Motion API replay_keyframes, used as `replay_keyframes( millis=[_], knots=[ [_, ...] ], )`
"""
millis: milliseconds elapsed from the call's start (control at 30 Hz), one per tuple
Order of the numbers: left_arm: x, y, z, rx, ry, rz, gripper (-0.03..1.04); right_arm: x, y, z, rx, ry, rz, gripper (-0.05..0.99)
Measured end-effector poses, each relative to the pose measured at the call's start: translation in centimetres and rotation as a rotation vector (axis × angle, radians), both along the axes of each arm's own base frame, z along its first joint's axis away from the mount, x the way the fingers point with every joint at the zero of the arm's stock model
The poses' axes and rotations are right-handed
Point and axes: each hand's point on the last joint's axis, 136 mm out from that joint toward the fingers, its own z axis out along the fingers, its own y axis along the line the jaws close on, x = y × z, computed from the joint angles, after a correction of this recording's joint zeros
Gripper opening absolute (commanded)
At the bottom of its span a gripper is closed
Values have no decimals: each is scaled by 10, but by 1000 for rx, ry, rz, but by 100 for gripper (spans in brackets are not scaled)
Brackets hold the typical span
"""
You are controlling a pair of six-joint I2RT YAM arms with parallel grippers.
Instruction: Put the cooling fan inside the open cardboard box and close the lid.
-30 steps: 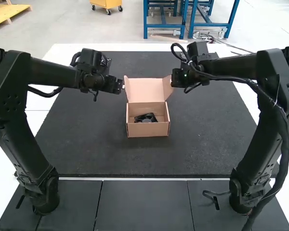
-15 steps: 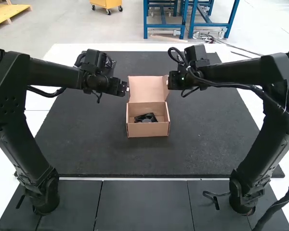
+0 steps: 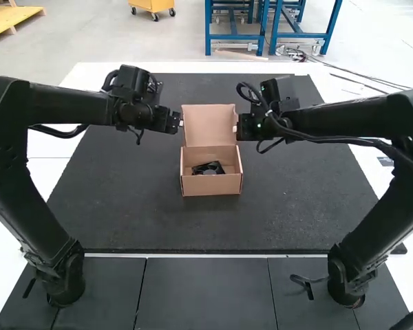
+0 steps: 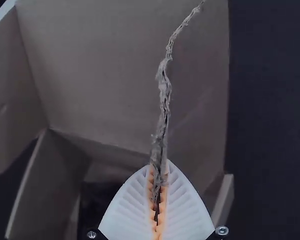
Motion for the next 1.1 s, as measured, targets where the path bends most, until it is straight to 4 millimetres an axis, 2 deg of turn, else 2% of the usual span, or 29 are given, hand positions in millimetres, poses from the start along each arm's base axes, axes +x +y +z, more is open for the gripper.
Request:
replay_keyframes(
  millis=[567,1100],
  knots=[
    [-18,-6,-6,13,51,-22,97,-14,-2,-14,-2,32,-4,-2],
    [-42,3,-15,22,71,-20,97,-33,-2,-19,10,17,-4,-2]
  ],
)
